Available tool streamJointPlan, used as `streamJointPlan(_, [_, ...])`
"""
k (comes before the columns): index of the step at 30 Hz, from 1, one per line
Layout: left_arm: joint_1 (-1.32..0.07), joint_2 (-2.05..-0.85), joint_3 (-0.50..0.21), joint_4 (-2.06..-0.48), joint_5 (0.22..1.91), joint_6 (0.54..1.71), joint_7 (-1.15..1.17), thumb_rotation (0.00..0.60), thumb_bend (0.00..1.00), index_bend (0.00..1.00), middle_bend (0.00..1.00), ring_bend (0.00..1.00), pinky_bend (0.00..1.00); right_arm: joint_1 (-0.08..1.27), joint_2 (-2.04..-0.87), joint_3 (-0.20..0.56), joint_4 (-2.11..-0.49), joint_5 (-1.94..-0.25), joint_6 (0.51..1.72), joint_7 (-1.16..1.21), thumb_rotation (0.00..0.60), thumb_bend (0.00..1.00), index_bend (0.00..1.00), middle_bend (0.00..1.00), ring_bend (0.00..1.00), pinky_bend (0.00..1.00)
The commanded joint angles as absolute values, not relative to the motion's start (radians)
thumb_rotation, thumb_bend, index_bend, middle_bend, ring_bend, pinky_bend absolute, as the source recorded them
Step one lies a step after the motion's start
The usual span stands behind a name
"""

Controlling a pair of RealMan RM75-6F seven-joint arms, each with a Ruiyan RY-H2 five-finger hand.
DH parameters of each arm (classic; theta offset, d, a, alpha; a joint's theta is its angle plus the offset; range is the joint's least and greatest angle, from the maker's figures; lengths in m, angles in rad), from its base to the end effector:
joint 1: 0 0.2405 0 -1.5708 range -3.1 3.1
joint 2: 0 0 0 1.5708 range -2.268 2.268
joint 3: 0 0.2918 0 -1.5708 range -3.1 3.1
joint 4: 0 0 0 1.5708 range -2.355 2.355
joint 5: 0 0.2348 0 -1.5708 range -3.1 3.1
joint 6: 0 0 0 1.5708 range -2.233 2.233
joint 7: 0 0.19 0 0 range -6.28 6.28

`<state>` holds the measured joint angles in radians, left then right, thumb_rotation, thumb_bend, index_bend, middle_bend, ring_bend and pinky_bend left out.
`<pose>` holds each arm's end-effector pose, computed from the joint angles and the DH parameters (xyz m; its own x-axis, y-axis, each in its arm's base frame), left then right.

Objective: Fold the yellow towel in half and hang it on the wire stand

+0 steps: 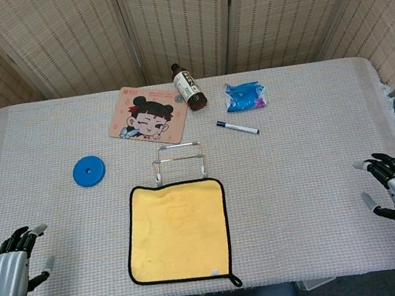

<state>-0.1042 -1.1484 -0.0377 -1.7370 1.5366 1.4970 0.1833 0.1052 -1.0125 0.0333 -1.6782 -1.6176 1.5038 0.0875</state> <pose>-0.3100 0.2320 0.1277 0.4252 -0.0032 0.9051 0.9026 -0.0735 -0.4243 -0.3213 -0.2325 0.1739 0.3603 -0.0002 0.9328 -0.9230 -0.1449 0.3565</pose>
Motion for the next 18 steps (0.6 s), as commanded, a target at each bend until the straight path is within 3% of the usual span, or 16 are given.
streamJointPlan(1, [-0.119,-1.140,-0.024,-1.713,1.585,1.490,0.153,0.600,0.38,0.28,0.35,0.23,0.31,0.108,-1.012,0.034,-1.682,-1.625,1.505,0.087,0.600,0.39,0.24,0.28,0.19,0.22])
streamJointPlan(5, [-0.140,-1.138,-0.008,-1.680,1.648,1.478,0.121,0.600,0.38,0.32,0.44,0.33,0.32,0.117,-1.010,0.032,-1.687,-1.635,1.493,0.083,0.600,0.39,0.24,0.28,0.19,0.22])
streamJointPlan(10, [-0.197,-1.132,0.026,-1.635,1.756,1.426,0.087,0.600,0.38,0.36,0.57,0.43,0.43,0.135,-1.005,0.025,-1.698,-1.658,1.470,0.077,0.600,0.39,0.24,0.28,0.19,0.22])
streamJointPlan(18, [-0.290,-1.143,0.074,-1.574,1.881,1.329,0.070,0.600,0.36,0.38,0.78,0.68,0.85,0.157,-0.998,0.017,-1.717,-1.681,1.442,0.066,0.600,0.39,0.24,0.28,0.19,0.22])
